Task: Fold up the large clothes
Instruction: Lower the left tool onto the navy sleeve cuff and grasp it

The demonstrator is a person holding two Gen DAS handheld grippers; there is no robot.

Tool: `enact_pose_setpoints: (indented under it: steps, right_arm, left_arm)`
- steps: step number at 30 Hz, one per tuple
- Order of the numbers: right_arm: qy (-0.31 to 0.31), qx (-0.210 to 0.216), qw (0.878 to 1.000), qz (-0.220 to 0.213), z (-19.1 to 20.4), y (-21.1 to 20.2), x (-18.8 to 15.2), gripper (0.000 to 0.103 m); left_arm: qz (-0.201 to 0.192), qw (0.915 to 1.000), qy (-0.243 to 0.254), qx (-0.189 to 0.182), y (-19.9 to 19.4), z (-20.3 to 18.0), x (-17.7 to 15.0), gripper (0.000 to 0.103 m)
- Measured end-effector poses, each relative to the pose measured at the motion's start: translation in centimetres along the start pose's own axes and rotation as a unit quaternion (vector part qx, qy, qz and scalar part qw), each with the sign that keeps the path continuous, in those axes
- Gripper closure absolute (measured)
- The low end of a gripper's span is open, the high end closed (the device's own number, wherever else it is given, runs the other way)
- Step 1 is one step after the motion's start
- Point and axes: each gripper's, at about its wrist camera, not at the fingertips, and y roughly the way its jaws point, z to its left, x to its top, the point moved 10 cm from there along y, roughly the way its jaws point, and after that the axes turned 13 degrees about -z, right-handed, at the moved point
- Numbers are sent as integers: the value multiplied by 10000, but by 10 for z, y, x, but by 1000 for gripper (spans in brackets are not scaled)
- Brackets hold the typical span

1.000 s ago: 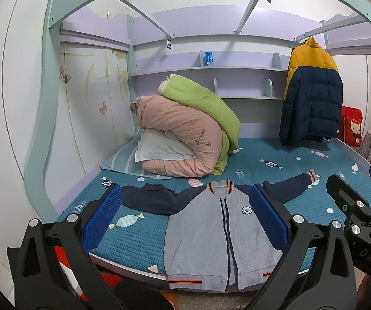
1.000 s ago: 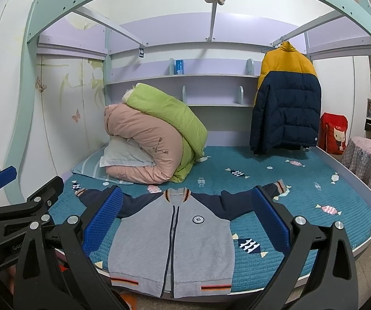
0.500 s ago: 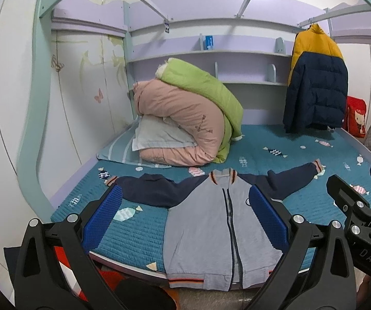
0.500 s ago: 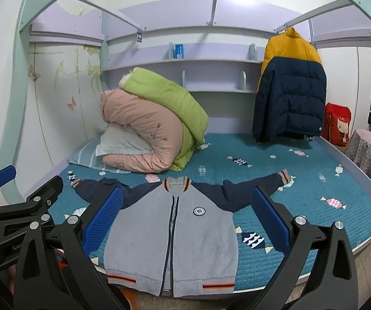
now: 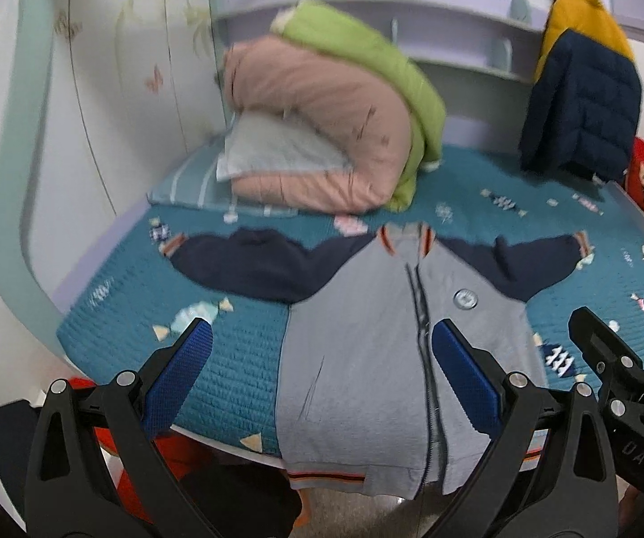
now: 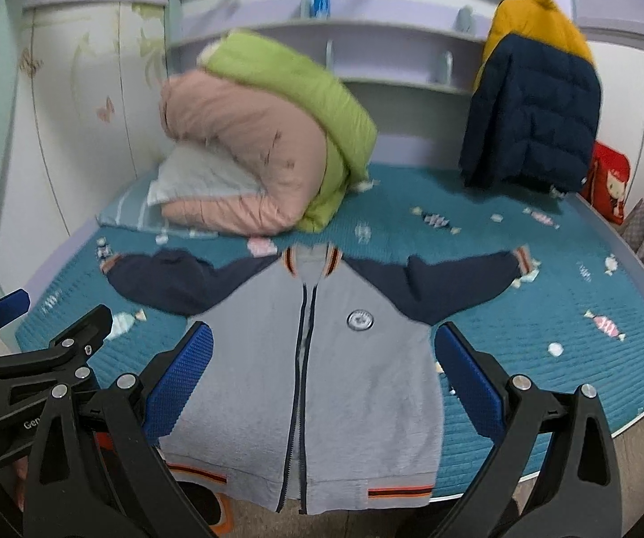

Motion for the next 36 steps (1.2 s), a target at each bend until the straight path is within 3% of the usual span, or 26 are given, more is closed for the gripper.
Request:
enact_pose_setpoints:
  steps: [4,8,12,20,25,29,33,34,36]
  right_arm:
    - [-145,112,9990,413,22,55,-27,7]
    - [-239,230,9961,815,44,116,-55,7]
    - [-273,257,9939,1041,58,169,-71,7]
    - [-269,279,9916,1234,74,246,-89,7]
    - [-383,297,9902,1309,81,280,-100,7]
    - [-392,306,9895,1360,81,294,-109,7]
    - [-410,300,9893,1368,76,298,-118,7]
    - [-407,287,9896,1352,74,300,-119,7]
    - [-380,281,9895,1363,71,303,-121,7]
  left_arm:
    - [514,9977,-359,-242,59,21,-28,5]
    - [996,9899,-964,-287,127,67,-61,5]
    - [1145,9806,-1558,321,205,153,-83,5]
    - [1258,9657,-1886,1269,354,311,-89,5]
    - [1596,9502,-2194,1530,412,355,-94,5]
    - [1956,9409,-2099,1803,440,369,-104,5]
    - [1899,9437,-2138,1660,465,371,-99,7]
    - [1963,9428,-2164,1607,471,370,-100,16]
    - [2013,9427,-2119,1610,478,369,-98,25]
